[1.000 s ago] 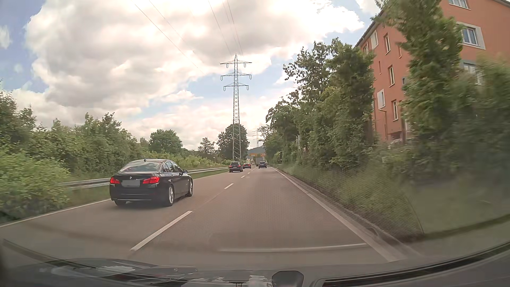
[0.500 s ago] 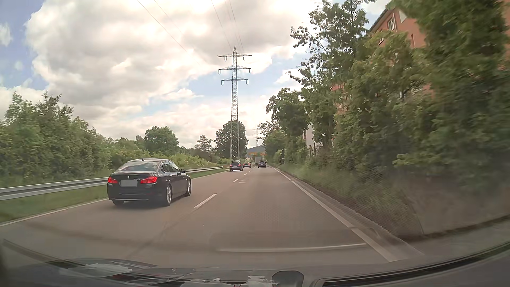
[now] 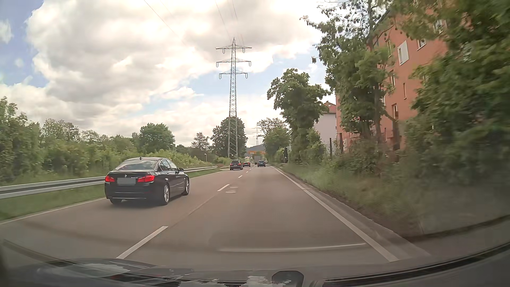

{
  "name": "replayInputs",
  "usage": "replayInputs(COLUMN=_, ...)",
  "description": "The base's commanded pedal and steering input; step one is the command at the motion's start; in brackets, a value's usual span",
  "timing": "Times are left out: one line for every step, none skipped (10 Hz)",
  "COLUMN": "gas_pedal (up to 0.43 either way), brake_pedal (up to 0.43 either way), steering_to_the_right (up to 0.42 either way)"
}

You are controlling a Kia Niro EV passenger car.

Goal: Follow the waypoints while adhering to traffic rules and regulations

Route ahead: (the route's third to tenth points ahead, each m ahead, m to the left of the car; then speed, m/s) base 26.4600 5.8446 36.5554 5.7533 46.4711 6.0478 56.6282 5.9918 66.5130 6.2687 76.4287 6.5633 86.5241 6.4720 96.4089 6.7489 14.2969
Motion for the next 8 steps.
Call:
replayInputs(gas_pedal=0.098, brake_pedal=0.0, steering_to_the_right=0.001)
replayInputs(gas_pedal=0.11, brake_pedal=0.0, steering_to_the_right=0.001)
replayInputs(gas_pedal=0.11, brake_pedal=0.0, steering_to_the_right=0.001)
replayInputs(gas_pedal=0.11, brake_pedal=0.0, steering_to_the_right=0.001)
replayInputs(gas_pedal=0.11, brake_pedal=0.0, steering_to_the_right=0.001)
replayInputs(gas_pedal=0.11, brake_pedal=0.0, steering_to_the_right=0.001)
replayInputs(gas_pedal=0.11, brake_pedal=0.0, steering_to_the_right=0.001)
replayInputs(gas_pedal=0.11, brake_pedal=0.0, steering_to_the_right=0.001)
